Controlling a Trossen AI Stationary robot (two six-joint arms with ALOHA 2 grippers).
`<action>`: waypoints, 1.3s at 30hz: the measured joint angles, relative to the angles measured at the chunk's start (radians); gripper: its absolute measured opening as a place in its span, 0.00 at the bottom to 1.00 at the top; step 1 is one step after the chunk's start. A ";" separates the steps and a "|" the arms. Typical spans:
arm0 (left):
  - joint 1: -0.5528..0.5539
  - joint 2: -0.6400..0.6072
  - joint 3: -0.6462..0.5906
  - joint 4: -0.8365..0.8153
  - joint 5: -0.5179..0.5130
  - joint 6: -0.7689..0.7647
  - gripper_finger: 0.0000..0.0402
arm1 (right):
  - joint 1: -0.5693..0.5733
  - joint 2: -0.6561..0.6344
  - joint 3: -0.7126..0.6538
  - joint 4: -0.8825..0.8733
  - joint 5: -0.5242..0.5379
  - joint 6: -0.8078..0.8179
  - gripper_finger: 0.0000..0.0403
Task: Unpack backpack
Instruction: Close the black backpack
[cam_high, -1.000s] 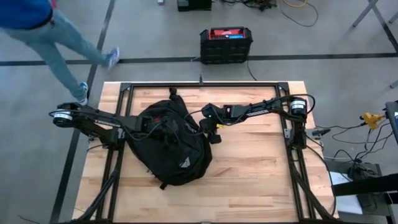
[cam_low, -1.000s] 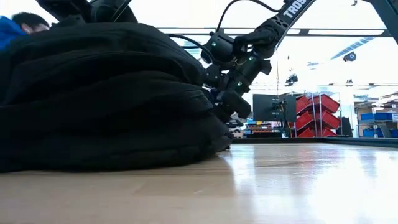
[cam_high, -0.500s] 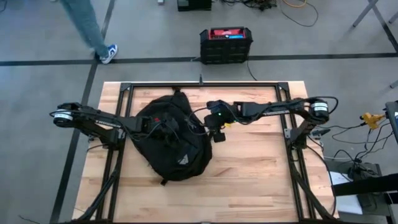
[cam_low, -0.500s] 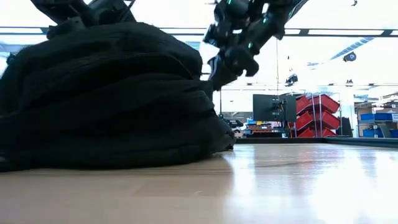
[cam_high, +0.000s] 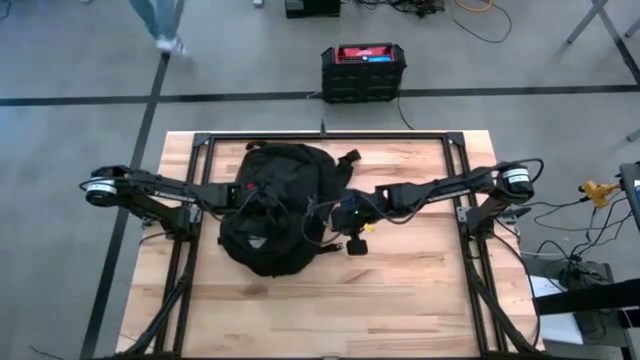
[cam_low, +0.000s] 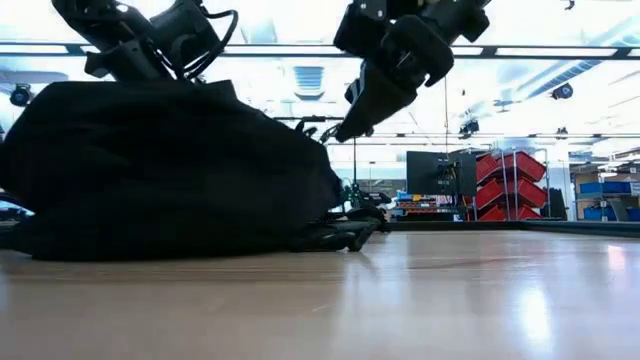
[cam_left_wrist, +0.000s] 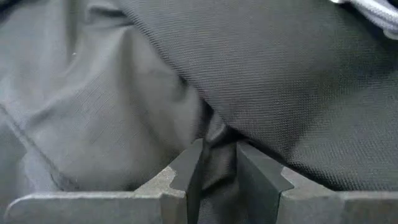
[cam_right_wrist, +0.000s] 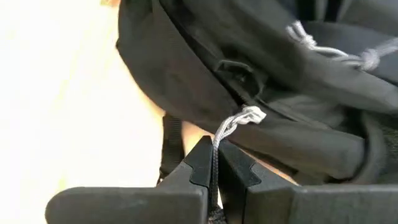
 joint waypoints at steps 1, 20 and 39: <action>0.000 -0.004 -0.002 0.011 0.012 0.032 0.20 | 0.000 0.007 -0.002 -0.002 -0.001 0.011 0.00; 0.000 0.361 0.114 0.517 0.001 0.329 0.20 | -0.221 -0.046 0.020 -0.063 -0.007 -0.080 0.00; 0.194 0.475 0.695 -0.019 0.317 0.875 0.20 | -0.230 0.014 -0.010 -0.076 0.132 -0.108 0.00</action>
